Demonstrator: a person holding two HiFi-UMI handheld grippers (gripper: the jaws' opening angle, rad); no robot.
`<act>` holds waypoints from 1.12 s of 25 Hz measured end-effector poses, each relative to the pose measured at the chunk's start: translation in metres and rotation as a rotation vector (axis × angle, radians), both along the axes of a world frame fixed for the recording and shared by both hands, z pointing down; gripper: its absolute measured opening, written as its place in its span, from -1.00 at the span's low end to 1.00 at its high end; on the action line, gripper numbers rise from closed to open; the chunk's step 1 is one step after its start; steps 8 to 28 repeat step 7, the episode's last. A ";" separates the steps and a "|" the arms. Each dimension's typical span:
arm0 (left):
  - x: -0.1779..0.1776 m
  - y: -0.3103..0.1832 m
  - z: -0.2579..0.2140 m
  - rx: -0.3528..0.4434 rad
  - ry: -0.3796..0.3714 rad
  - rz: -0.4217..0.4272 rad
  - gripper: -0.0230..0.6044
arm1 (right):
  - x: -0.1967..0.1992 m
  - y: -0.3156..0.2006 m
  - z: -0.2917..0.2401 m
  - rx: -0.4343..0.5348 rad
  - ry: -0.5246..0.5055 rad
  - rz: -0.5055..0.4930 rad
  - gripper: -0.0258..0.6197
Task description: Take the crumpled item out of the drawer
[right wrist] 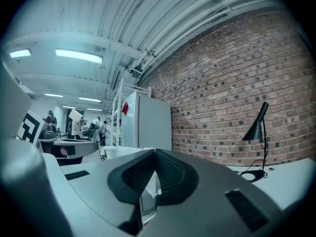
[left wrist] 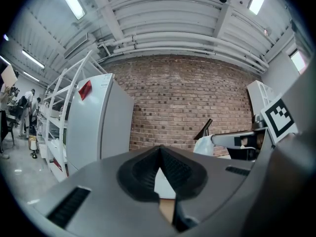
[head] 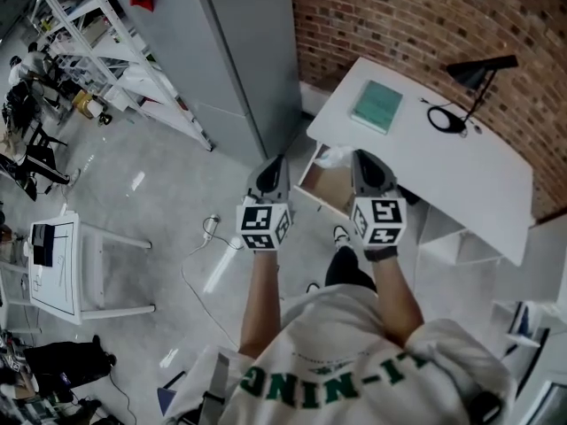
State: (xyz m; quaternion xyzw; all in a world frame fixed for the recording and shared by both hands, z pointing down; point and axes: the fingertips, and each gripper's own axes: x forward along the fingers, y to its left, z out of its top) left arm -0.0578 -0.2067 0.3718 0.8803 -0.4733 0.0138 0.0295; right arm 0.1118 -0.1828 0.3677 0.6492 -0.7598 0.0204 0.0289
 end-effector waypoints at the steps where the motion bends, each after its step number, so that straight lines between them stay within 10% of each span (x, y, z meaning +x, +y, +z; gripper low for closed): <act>1: 0.000 -0.001 0.000 0.000 0.001 0.000 -0.94 | 0.001 -0.001 0.002 -0.004 -0.004 0.000 -0.91; 28: 0.008 0.002 0.012 -0.029 0.019 0.002 -0.94 | 0.010 -0.001 0.015 -0.039 -0.010 0.001 -0.91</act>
